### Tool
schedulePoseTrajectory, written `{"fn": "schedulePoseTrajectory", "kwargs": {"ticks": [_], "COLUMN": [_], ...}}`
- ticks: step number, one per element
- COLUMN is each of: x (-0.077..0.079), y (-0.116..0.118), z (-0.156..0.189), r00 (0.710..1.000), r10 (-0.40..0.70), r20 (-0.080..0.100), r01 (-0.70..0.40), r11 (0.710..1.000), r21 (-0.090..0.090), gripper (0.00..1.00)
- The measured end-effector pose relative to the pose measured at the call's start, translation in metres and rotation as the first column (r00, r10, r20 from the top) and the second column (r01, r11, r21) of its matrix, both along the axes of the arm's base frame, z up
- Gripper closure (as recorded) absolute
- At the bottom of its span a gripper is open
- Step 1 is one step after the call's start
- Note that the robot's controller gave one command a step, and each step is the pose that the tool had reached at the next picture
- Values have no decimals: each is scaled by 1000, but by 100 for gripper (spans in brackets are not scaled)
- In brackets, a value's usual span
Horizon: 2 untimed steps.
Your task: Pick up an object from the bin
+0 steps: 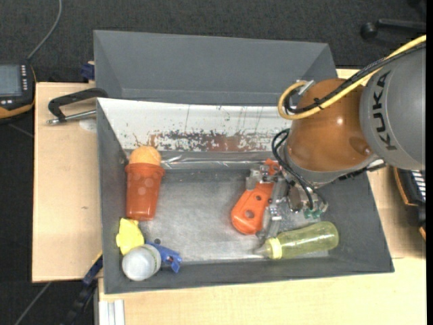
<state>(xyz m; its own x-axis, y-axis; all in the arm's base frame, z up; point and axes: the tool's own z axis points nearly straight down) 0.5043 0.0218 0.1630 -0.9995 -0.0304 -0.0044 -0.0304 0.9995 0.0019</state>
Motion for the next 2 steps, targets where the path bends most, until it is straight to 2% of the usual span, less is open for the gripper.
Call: {"fn": "schedulePoseTrajectory", "kwargs": {"ticks": [1, 2], "x": [14, 44], "y": [4, -5], "z": [-28, -85], "r00": [979, 973], "r10": [-204, 231], "r20": [-4, 5], "r01": [204, -231], "r11": [979, 973], "r21": [-2, 1], "gripper": [0, 100]}}
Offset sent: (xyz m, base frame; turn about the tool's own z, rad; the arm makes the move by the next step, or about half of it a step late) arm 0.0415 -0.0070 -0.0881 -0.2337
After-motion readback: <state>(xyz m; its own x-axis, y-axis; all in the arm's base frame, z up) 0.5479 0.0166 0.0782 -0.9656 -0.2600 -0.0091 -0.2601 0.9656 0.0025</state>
